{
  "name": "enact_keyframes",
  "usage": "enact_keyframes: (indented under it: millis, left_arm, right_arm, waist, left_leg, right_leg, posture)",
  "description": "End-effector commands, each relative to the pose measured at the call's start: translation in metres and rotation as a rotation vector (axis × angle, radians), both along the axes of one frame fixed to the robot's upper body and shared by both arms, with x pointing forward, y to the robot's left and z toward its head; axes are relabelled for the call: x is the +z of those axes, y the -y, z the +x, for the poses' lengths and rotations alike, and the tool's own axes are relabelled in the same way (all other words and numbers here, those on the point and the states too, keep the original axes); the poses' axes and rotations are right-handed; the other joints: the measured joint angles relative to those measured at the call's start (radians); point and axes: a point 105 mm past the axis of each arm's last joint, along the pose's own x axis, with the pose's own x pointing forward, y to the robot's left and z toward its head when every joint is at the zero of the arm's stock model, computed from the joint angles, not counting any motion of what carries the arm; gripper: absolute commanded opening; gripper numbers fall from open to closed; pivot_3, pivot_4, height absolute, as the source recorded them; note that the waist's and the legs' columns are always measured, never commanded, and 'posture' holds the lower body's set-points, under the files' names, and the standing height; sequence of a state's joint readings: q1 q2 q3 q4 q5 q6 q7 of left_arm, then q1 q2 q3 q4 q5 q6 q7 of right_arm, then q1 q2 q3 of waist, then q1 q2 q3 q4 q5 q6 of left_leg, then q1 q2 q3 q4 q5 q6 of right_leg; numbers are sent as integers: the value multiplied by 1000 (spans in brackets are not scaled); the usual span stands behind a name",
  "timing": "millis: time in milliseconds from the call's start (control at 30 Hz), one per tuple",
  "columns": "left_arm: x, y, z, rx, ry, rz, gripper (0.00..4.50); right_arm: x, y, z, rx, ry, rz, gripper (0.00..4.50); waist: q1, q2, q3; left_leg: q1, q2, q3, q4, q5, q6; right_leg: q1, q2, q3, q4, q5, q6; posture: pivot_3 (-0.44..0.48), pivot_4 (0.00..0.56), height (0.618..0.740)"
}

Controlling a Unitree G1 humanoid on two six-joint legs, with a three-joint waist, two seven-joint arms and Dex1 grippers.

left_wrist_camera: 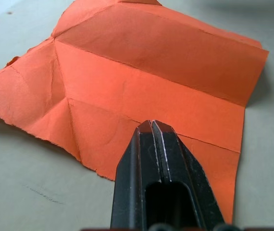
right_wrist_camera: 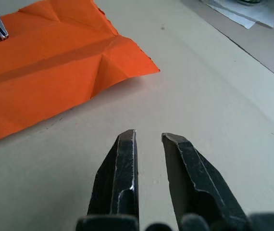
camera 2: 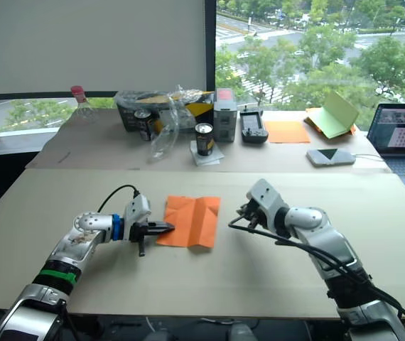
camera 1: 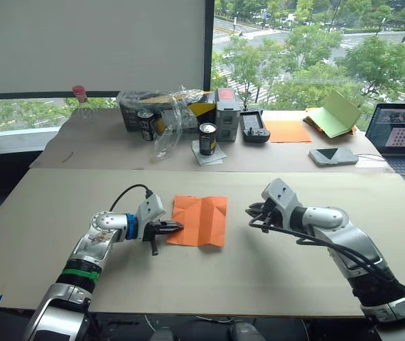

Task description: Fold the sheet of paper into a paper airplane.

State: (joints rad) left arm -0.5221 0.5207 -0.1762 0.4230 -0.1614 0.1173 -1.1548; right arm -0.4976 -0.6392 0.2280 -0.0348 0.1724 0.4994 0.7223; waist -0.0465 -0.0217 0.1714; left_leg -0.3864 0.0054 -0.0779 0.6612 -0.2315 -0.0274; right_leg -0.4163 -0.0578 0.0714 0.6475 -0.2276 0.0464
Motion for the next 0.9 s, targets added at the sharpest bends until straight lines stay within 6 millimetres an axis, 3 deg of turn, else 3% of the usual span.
enact_keyframes:
  millis: [33,300,400,633,900]
  left_arm:
    - [-26,-6,-7,45,-94,54,0]
    - [-24,-4,-9,65,-92,37,0]
    - [-23,-2,-11,62,-94,29,0]
    - [-19,0,-11,89,-105,-20,0]
    - [-18,-4,-11,114,-108,-16,0]
  right_arm:
    - [-7,-14,9,84,23,-55,58]
    - [-15,-40,22,214,30,-107,58]
    - [-13,-47,18,270,-1,-37,58]
    - [17,-78,6,372,-38,245,58]
    - [6,-108,2,396,-52,273,58]
  waist:
    - [0,0,-1]
    - [1,0,-1]
    - [1,0,-2]
    - [0,1,-2]
    - [1,1,-2]
  left_leg:
    - [0,0,0,0,0,0]
    - [1,0,0,0,0,0]
    - [1,0,0,0,0,0]
    - [1,0,0,0,0,0]
    - [1,0,0,0,0,0]
  right_leg:
    - [1,0,0,0,0,0]
    - [1,0,0,0,0,0]
    - [1,0,0,0,0,0]
    - [1,0,0,0,0,0]
    - [0,-1,0,0,0,0]
  posture:
    - [0,150,732]
    - [0,150,732]
    - [0,150,732]
    - [0,150,732]
    - [0,150,732]
